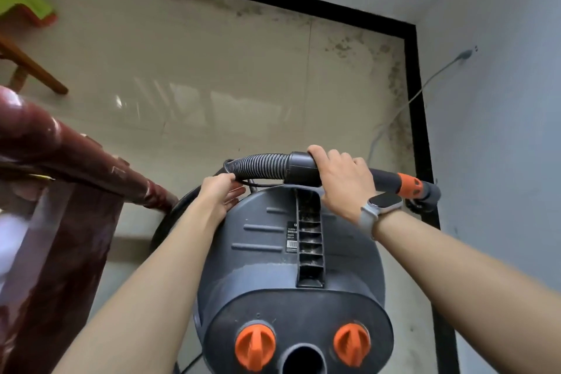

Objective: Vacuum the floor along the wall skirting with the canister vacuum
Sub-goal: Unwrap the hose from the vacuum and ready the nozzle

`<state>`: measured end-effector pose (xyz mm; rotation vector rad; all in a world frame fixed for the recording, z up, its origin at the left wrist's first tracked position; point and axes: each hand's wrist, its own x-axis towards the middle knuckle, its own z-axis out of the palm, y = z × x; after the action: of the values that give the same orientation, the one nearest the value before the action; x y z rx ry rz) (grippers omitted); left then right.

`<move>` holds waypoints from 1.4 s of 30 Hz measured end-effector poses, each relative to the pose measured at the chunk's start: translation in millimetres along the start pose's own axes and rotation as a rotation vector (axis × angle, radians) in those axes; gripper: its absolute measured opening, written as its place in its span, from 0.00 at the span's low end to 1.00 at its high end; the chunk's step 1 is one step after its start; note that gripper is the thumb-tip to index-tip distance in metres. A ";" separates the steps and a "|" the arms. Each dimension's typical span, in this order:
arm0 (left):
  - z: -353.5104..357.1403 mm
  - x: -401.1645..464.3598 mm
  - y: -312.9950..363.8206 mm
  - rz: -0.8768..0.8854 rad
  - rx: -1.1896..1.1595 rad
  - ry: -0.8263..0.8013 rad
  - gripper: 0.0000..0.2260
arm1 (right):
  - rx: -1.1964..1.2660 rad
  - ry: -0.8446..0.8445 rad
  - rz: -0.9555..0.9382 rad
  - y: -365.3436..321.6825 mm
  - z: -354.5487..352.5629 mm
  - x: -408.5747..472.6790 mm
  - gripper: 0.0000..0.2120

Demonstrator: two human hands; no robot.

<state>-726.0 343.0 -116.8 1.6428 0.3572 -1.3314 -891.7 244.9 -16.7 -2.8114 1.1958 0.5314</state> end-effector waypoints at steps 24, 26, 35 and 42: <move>43.5 -61.5 36.1 0.474 0.294 0.032 0.06 | 0.157 -0.105 -0.338 10.1 9.7 59.9 0.18; 49.8 -62.2 37.2 0.483 0.349 -0.014 0.09 | 0.236 -0.132 -0.365 9.3 16.6 68.7 0.20; 47.2 -40.4 30.2 0.661 1.348 0.118 0.34 | 0.559 -0.269 -0.389 26.5 32.1 86.6 0.28; 57.4 -28.9 36.9 0.891 1.615 0.223 0.28 | 0.698 -0.376 -0.370 41.2 38.7 88.5 0.25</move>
<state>-744.0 287.8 -70.8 2.6307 -1.5717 -0.5599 -875.3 161.3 -78.0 -2.1309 0.6022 0.4656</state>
